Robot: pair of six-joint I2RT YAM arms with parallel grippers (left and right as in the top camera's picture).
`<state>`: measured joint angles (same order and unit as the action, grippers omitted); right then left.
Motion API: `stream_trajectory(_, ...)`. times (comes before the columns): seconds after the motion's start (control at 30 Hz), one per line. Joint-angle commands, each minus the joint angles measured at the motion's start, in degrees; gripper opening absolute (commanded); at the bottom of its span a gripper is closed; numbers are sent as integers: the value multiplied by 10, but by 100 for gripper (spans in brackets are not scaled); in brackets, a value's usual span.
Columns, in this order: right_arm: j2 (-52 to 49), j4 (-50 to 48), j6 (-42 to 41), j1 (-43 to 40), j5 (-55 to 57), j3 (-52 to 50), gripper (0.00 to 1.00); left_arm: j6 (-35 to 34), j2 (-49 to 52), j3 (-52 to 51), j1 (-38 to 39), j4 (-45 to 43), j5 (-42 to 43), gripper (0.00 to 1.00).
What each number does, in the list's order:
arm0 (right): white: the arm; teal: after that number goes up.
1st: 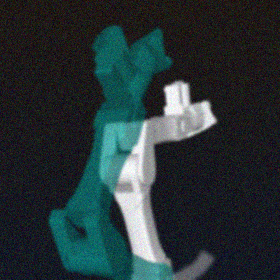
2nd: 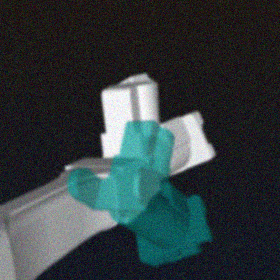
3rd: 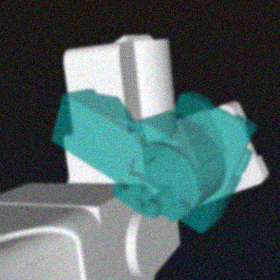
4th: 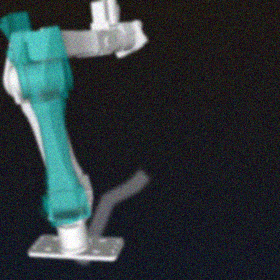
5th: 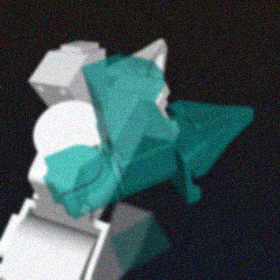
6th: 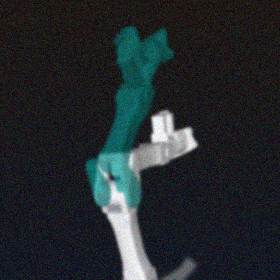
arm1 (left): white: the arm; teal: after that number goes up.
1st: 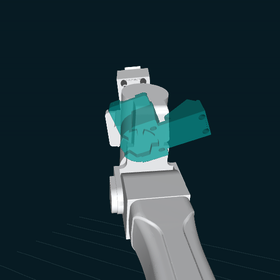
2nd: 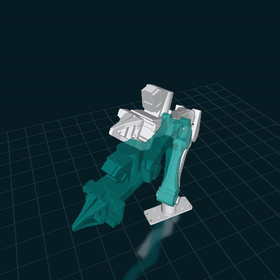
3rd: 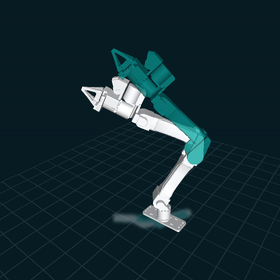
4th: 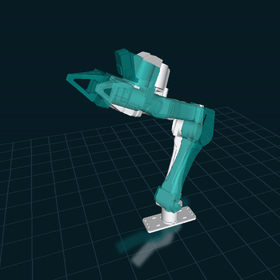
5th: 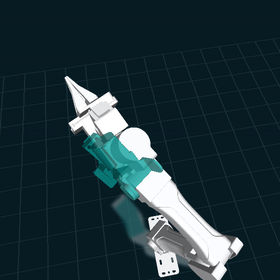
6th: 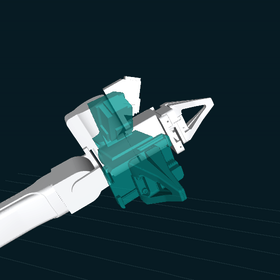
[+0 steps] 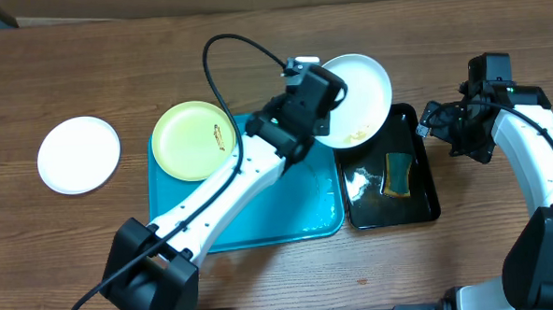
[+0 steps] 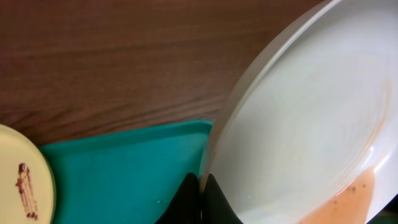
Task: Clean dirty plates on tray and stack at the side
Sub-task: 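Lift the white plate off the teal tray with the left gripper, then swing the held white plate with the left gripper to the table's left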
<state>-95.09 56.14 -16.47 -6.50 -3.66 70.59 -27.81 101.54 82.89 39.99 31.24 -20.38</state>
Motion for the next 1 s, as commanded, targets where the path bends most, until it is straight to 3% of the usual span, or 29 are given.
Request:
stream_trajectory(0.0, 5, -3, -1, 0, -3, 15, 100, 46, 0, 15, 43, -24, -102, 4)
stream_trajectory(0.37, 5, -3, 0, 0, -3, 15, 100, 195, 0, 15, 162, -76, -329, 4)
stream_trajectory(0.97, 5, -3, 0, 0, -3, 15, 100, 300, 0, 15, 186, -123, -466, 4)
